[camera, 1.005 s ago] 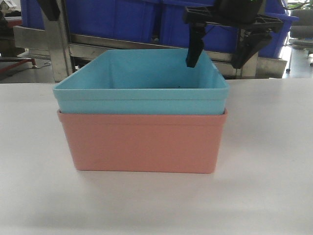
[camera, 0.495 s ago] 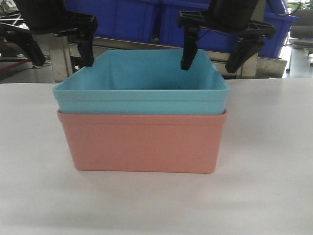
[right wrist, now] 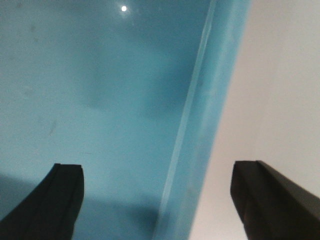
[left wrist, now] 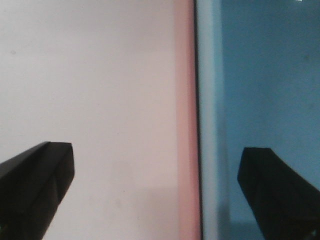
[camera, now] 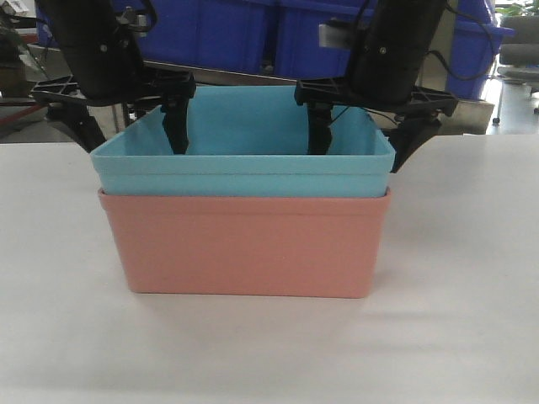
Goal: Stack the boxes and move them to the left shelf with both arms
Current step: 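Lower both grippers onto opposite rims of the stacked bins and grip, then lift the stacked bins off the table with both grippers, then hold the stacked bins raised in both grippers while the base drives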
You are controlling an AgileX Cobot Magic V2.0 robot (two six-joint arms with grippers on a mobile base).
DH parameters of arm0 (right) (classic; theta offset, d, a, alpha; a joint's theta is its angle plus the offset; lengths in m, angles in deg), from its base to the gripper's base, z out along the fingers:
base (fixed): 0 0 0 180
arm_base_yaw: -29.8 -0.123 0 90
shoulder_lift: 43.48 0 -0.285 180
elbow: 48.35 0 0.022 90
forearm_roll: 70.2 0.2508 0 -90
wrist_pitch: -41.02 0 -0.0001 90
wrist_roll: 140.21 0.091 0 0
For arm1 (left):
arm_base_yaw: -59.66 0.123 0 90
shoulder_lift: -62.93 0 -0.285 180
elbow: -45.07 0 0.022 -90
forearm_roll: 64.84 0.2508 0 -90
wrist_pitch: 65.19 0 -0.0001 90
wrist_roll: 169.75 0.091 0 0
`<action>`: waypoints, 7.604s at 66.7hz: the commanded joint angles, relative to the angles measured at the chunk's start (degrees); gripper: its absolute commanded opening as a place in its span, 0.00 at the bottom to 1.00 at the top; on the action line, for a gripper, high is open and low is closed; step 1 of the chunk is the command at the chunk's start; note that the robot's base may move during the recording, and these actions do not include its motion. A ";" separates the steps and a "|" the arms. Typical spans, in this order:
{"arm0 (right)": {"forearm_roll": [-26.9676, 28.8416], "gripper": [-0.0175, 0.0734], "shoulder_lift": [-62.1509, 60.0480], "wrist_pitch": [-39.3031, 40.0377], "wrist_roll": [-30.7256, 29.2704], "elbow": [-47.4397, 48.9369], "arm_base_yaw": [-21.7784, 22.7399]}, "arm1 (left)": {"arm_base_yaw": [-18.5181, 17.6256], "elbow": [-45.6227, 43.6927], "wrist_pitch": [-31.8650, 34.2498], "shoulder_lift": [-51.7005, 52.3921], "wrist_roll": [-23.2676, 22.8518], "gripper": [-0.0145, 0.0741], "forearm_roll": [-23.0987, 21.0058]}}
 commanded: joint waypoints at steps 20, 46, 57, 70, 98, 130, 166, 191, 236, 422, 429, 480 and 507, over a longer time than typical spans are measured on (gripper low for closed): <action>-1.14 0.85 -2.27 2.22 0.19 2.06 0.03 | -0.23 -1.80 1.91 -0.26 -0.32 0.74 -0.53; -1.14 0.25 -2.27 1.97 0.19 2.06 0.03 | -0.23 -1.80 1.52 -0.26 -0.32 0.15 -2.05; -1.30 0.25 -2.27 1.81 0.19 2.06 0.03 | -0.23 -1.80 0.81 -0.26 -0.42 0.16 -2.05; -3.00 0.25 -2.94 0.59 0.25 2.06 0.03 | -0.23 -1.80 -1.99 0.35 -1.72 0.16 -2.05; -10.49 0.25 -12.37 -1.12 1.77 2.06 0.03 | -0.23 -1.80 -5.64 10.61 -5.20 0.16 -1.37; -18.09 0.25 -25.84 -0.64 3.39 -3.48 -1.93 | -7.86 -1.60 -9.29 22.82 -13.57 0.16 7.64; -19.38 0.25 -40.05 1.80 8.90 -15.07 -9.99 | -22.66 -1.41 -15.24 27.84 -22.96 0.16 17.75; -19.43 0.25 -39.33 6.81 12.29 -15.89 -16.44 | -26.18 -1.41 -10.71 26.63 -24.51 0.16 17.56; -19.55 0.25 -35.27 10.55 15.30 -15.89 -19.67 | -26.18 -1.41 -8.11 22.42 -25.34 0.16 16.65; -19.59 0.25 -35.20 6.20 15.30 -15.89 -19.67 | -26.18 -1.41 -8.56 22.03 -25.24 0.16 15.40; -19.59 0.25 -35.20 6.20 15.30 -15.89 -19.67 | -26.18 -1.41 -8.56 22.03 -25.24 0.16 15.40; -19.59 0.25 -35.20 6.09 15.30 -15.89 -19.67 | -26.18 -1.41 -8.56 22.03 -25.24 0.16 15.19; -19.59 0.25 -35.20 6.09 15.30 -15.89 -19.67 | -26.18 -1.41 -8.56 22.03 -25.24 0.16 15.19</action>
